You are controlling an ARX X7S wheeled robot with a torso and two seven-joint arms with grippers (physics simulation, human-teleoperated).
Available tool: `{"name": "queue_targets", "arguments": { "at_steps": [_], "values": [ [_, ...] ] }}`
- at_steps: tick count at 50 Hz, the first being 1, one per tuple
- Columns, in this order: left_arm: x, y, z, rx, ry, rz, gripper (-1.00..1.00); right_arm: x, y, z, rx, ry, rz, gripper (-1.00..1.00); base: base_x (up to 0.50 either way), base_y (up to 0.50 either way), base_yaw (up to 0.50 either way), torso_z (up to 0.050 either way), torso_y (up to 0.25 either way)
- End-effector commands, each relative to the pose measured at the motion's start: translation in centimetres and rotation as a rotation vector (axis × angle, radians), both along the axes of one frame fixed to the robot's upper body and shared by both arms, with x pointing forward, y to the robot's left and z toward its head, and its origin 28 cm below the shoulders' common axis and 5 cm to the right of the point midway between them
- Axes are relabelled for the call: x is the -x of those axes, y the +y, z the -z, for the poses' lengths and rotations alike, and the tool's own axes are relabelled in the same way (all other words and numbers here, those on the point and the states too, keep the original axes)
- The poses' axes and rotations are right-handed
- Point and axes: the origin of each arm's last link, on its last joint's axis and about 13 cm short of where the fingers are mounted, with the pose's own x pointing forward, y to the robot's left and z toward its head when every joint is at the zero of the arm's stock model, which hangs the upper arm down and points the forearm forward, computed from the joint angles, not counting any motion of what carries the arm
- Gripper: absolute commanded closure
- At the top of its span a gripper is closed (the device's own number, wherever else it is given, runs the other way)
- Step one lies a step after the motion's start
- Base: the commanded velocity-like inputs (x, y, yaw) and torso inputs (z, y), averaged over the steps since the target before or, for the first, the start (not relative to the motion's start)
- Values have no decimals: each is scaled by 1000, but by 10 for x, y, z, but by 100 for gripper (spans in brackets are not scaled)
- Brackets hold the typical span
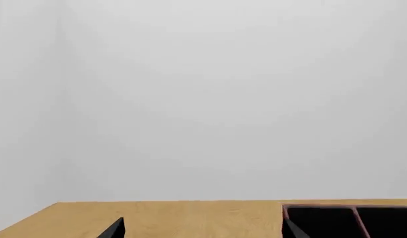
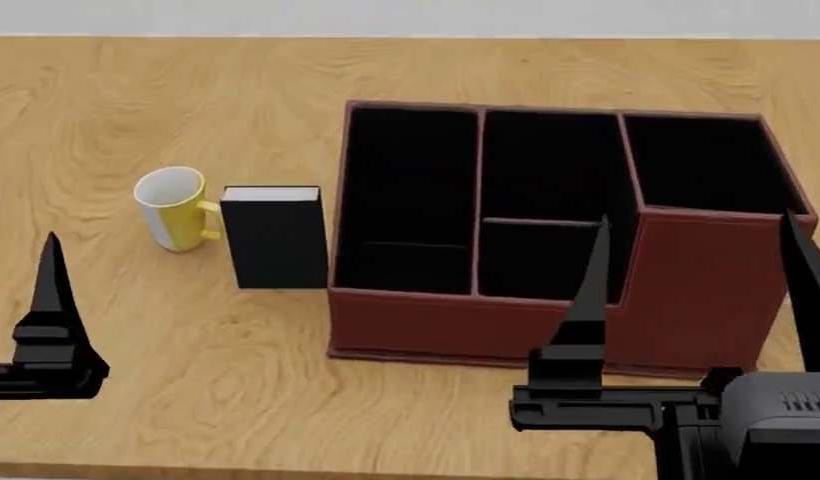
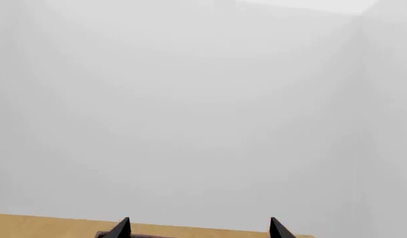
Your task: Pick up the book and place it in the back compartment of the caddy.
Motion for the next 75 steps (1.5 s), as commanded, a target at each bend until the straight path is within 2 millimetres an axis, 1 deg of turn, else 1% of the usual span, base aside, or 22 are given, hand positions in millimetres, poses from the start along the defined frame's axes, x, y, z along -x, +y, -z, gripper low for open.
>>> {"name": "queue_targets", "arguments": {
  "at_steps": [1,14,29,30,31,38,47,51,57,64,67,69,71,75],
  "values": [
    [5,0,-4,0,-19,5,-100,10,-3,-3,25,-10,9,-100,500,-70,0,0,0],
    [6,0,-4,-11,-17,8,-100,11,-1,-5,24,-19,2,-100,500,-71,0,0,1],
    [6,-2,-3,-32,-16,10,-100,20,2,-14,10,-44,14,-100,493,-69,0,0,1],
    [6,-2,-3,-35,-16,10,-100,21,3,-15,34,-22,33,-100,0,0,0,0,0],
    [6,-3,-3,-37,-15,9,-100,22,5,-18,61,-44,44,-100,-64,0,0,0,14],
    [7,-3,-4,-38,-21,8,-100,28,5,-21,49,-70,31,-100,45,-53,0,0,0],
    [7,-3,-4,-42,-19,9,-100,28,5,-22,45,-82,32,-100,334,-369,0,0,0],
    [7,-3,-3,-47,-19,6,-100,25,6,-20,66,-62,46,-100,306,-312,0,0,0],
    [6,-2,-3,-44,-20,6,-100,27,6,-20,77,-101,53,-100,-4,2,0,0,1],
    [7,-3,-4,-39,-22,14,-100,29,7,-22,58,-106,52,-100,500,0,0,0,0],
    [8,-2,-5,-38,-23,12,-100,29,6,-22,55,-94,73,-100,17,0,0,0,4],
    [8,-2,-5,-39,-22,11,-100,29,7,-23,62,-90,68,-100,0,0,0,0,0],
    [7,-2,-5,-39,-21,11,-100,27,8,-23,109,-83,92,-100,0,0,0,0,0],
    [7,-2,-5,-41,-20,9,-100,26,9,-22,109,-82,123,-100,0,0,0,0,0]
  ]
}}
